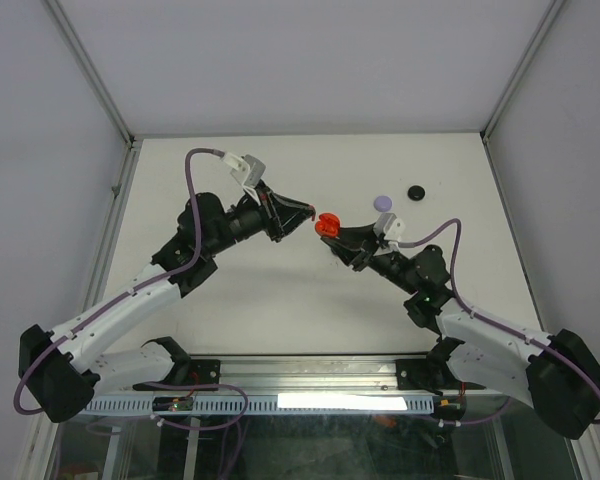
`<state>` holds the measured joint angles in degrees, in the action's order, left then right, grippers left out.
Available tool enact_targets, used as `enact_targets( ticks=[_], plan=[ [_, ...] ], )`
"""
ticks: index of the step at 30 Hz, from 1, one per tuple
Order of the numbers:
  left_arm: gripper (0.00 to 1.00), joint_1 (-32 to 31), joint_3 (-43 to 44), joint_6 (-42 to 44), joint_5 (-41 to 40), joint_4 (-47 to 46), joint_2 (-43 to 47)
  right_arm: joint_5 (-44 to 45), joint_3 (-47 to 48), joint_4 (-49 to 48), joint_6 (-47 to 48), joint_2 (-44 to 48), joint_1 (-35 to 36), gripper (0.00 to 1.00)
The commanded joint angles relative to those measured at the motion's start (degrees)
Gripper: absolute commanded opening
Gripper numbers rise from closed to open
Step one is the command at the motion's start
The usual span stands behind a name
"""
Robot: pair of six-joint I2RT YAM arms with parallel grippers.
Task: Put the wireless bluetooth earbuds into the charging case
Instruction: Place the earbud in the charging case.
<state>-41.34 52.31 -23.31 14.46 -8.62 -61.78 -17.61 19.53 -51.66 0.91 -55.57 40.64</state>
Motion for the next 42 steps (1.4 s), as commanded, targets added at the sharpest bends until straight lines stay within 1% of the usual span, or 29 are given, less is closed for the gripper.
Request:
enact_targets(
  ticks=[1,8,19,34,42],
  plan=[
    [0.13,-1.7,-1.0,2.5,5.3,-8.7,0.7,-1.3,3.0,-8.0,-1.9,-0.5,0.3,0.00],
    [0.12,-3.2,-2.0,4.2,5.0,-9.0,-0.3,-1.6,3.4,-9.1,-2.9,-0.4,0.4,0.00],
    [0.12,-4.6,-2.5,6.7,2.1,-9.0,-1.5,-2.9,3.7,-8.7,-3.8,0.0,0.5,0.00],
    [0.12,-4.6,-3.3,7.8,-1.4,-11.0,2.3,-3.0,3.6,-8.8,-4.1,-0.7,0.5,0.00],
    [0.12,-4.7,-3.6,7.7,0.2,-11.1,0.8,-2.6,3.8,-8.4,-4.2,-0.2,0.5,0.00]
  ],
)
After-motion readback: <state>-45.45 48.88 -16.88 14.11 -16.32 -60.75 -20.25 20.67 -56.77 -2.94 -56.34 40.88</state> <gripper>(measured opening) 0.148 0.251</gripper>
